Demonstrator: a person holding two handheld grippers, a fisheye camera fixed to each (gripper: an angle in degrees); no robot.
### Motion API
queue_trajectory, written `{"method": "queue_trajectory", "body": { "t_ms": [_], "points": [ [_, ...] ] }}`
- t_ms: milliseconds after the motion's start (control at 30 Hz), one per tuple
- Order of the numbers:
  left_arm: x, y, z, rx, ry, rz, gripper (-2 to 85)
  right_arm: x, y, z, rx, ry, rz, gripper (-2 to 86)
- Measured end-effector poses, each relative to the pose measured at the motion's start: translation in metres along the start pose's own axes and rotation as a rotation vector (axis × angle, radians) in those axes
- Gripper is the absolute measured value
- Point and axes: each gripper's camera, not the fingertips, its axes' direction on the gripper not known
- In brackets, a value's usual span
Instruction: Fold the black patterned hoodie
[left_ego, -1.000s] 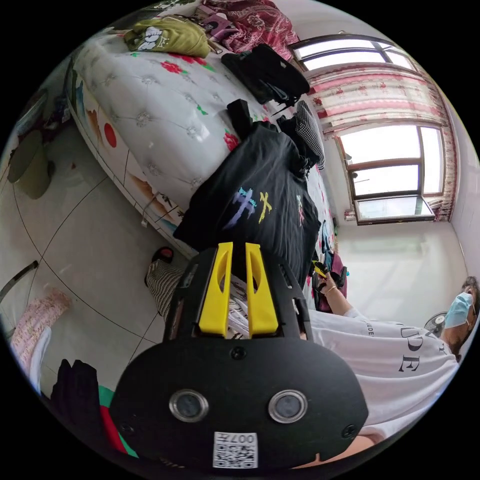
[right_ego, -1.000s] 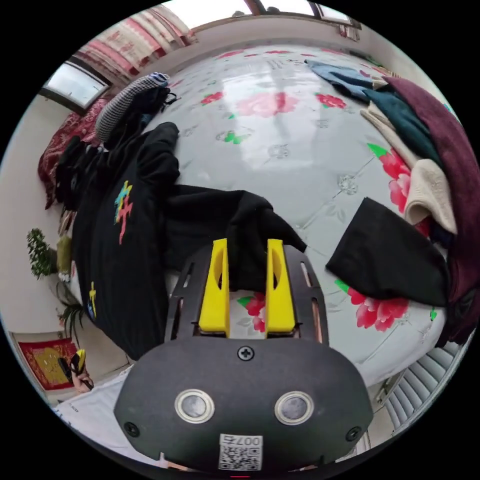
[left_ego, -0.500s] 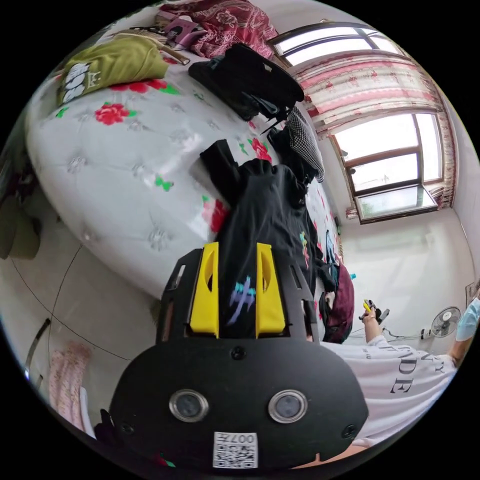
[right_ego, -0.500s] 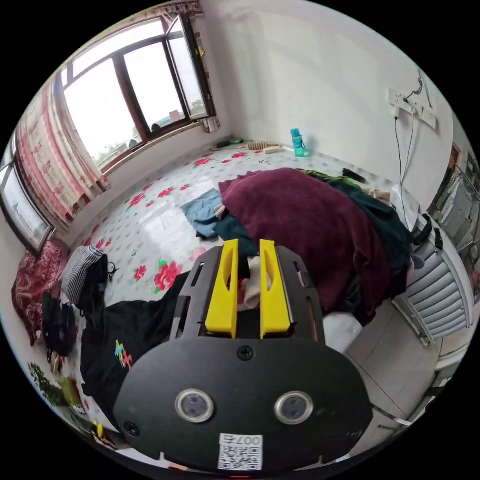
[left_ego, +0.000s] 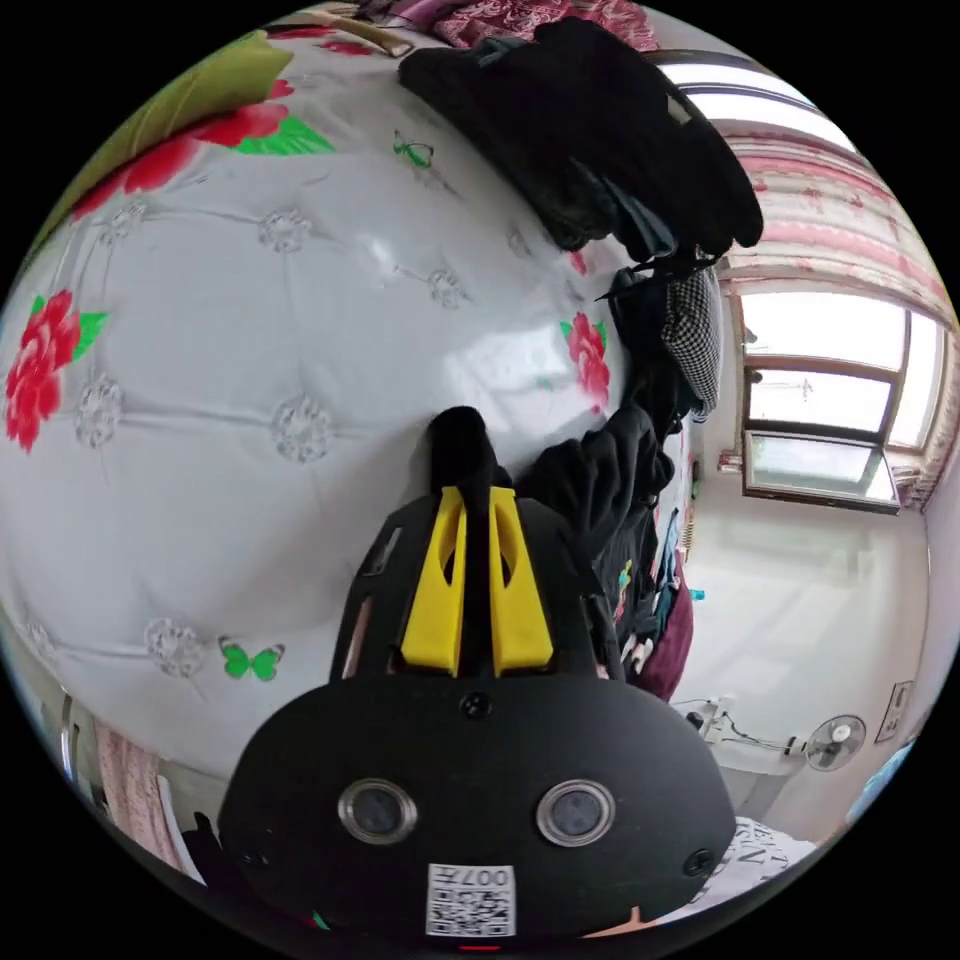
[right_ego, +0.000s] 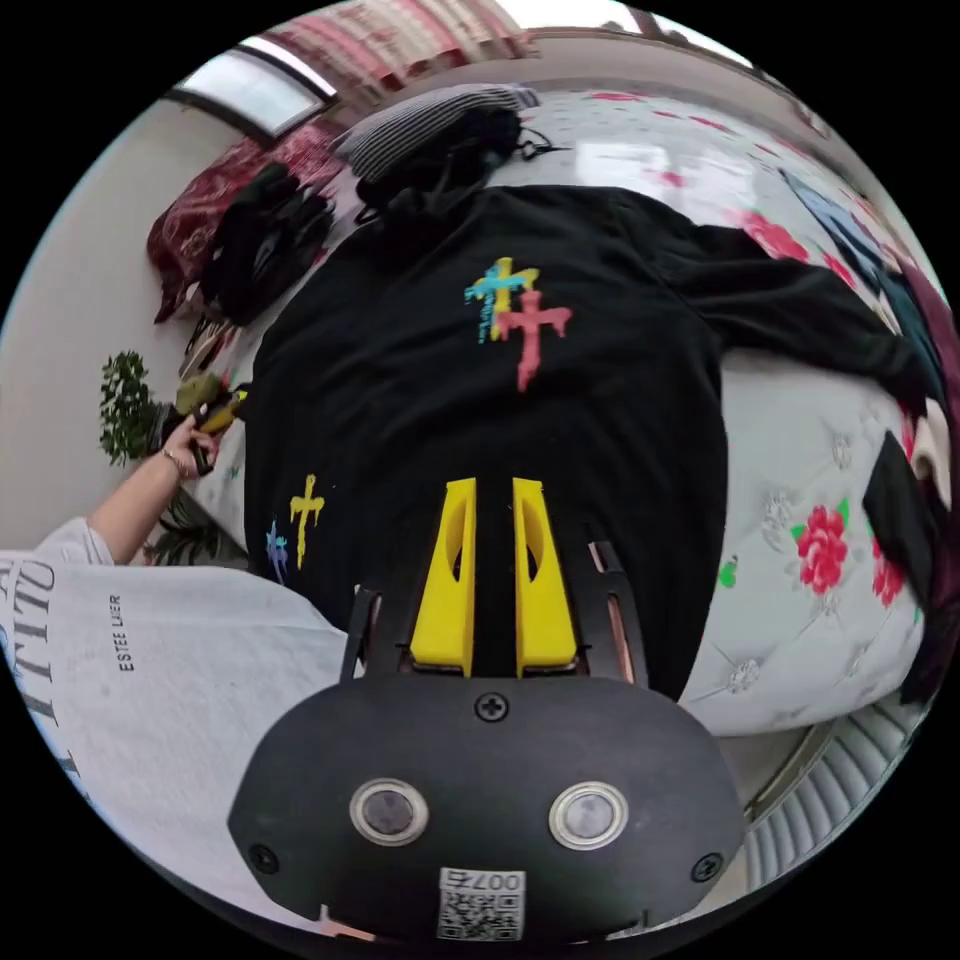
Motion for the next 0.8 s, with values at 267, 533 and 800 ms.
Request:
{"method": "queue_trajectory", "body": {
  "t_ms": [267, 533, 800],
  "points": [
    [0.060, -0.040, -0.234, 0.614, -0.303, 0.273, 2.8, -0.010, -0.013, 0.016, -0.108, -0.039, -0.051, 5.1],
    [0.017, 0.030, -0.263, 0.595, -0.390, 0.142, 10.3, 0.022, 0.022, -0.015, -0.065, -0.018, -0.021, 5.8],
    [0.005, 0.242, -0.065, 0.100, -0.281, 0.309, 12.1, 0.167, 0.139, -0.098, 0.047, 0.075, 0.213, 6.9]
  ]
}}
